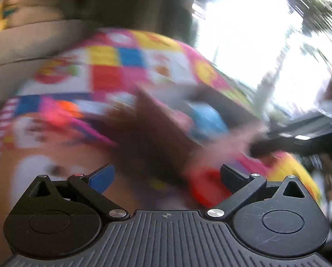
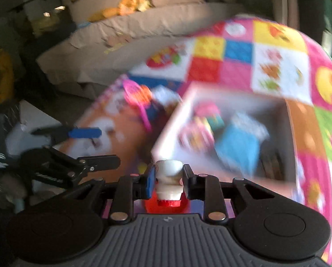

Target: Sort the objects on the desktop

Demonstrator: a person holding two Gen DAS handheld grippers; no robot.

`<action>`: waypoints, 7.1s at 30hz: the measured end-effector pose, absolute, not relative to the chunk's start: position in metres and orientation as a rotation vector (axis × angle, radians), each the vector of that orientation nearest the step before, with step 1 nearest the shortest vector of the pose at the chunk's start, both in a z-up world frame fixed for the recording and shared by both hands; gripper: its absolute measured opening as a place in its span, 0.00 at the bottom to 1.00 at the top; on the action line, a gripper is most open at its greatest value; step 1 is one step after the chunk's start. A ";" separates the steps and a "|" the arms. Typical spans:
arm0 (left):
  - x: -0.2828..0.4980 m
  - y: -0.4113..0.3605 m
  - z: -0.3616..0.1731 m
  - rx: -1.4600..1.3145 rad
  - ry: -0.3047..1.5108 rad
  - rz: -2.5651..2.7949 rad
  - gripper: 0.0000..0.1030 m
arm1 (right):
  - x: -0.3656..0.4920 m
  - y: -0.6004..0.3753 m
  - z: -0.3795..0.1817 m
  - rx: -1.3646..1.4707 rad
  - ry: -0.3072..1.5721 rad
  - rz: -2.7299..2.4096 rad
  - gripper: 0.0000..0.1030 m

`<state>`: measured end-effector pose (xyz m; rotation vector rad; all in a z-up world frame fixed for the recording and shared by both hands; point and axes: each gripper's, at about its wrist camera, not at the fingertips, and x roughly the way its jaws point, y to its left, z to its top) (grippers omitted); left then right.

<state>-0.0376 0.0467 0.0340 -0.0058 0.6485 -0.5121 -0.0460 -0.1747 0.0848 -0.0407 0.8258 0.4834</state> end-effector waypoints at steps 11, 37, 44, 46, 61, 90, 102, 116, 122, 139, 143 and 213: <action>-0.022 -0.019 0.015 0.210 0.640 -0.384 1.00 | -0.062 -0.208 0.023 0.041 0.826 0.364 0.25; -0.033 -0.030 0.004 0.271 0.655 -0.577 1.00 | -0.024 -0.215 0.019 0.057 0.657 0.207 0.49; -0.029 -0.040 -0.010 0.286 0.687 -0.499 1.00 | -0.037 -0.220 0.032 0.047 0.623 0.241 0.63; -0.027 -0.039 -0.010 0.266 0.696 -0.486 0.99 | -0.048 -0.220 0.032 0.032 0.637 0.271 0.63; 0.001 -0.020 0.013 0.277 0.621 -0.384 0.89 | -0.039 -0.225 0.032 0.021 0.600 0.173 0.64; -0.019 -0.016 -0.008 0.309 0.645 -0.454 0.96 | -0.074 -0.215 0.014 -0.016 0.713 0.299 0.73; -0.020 -0.007 -0.008 0.274 0.644 -0.417 0.95 | -0.075 -0.208 0.010 -0.034 0.735 0.261 0.28; -0.040 -0.005 0.071 0.242 0.424 -0.456 0.66 | -0.086 -0.217 0.099 -0.059 0.529 0.310 0.24; -0.013 -0.012 0.134 0.223 0.222 -0.426 0.67 | -0.056 -0.235 0.177 0.000 0.307 0.297 0.24; 0.038 0.014 0.053 0.130 0.459 -0.369 0.93 | 0.036 -0.235 0.088 0.129 0.625 0.184 0.40; 0.017 0.046 0.035 0.155 0.484 -0.277 0.93 | 0.036 -0.224 0.095 0.061 0.599 0.191 0.40; -0.023 0.112 0.001 -0.077 0.680 -0.213 1.00 | 0.074 -0.031 0.075 -0.206 0.973 0.572 0.18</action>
